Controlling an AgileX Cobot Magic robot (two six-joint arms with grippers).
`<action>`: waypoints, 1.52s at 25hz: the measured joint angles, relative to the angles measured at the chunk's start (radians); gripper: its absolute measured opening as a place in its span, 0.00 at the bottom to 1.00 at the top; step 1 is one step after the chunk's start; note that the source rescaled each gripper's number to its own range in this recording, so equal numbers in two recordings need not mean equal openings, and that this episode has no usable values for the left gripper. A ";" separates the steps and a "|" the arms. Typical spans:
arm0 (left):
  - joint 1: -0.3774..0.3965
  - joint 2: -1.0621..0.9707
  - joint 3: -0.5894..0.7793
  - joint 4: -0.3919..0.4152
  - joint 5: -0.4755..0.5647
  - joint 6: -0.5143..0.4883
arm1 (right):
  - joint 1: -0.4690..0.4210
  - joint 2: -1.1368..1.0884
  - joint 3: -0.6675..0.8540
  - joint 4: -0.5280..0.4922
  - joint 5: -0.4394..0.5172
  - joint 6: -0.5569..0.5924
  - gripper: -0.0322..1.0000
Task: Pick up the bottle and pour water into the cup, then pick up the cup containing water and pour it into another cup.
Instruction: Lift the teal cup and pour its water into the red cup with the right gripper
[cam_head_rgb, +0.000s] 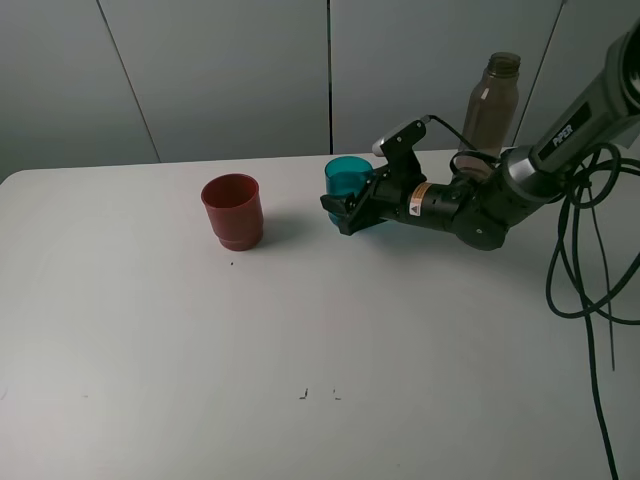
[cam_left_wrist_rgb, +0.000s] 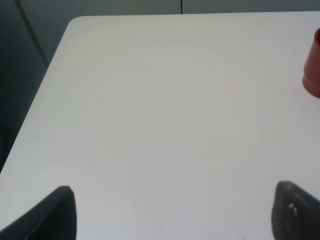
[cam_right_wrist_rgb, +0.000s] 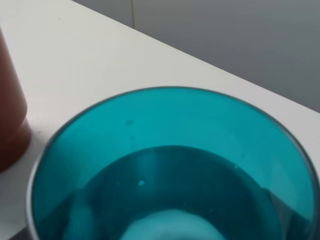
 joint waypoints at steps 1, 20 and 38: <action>0.000 0.000 0.000 0.000 0.000 0.000 | 0.000 0.000 0.000 0.000 0.000 0.000 0.11; 0.000 0.000 0.000 0.000 0.000 0.000 | 0.006 -0.115 0.000 -0.012 0.132 0.015 0.11; 0.000 0.000 0.000 0.000 0.000 0.000 | 0.103 -0.147 -0.228 -0.029 0.259 0.130 0.11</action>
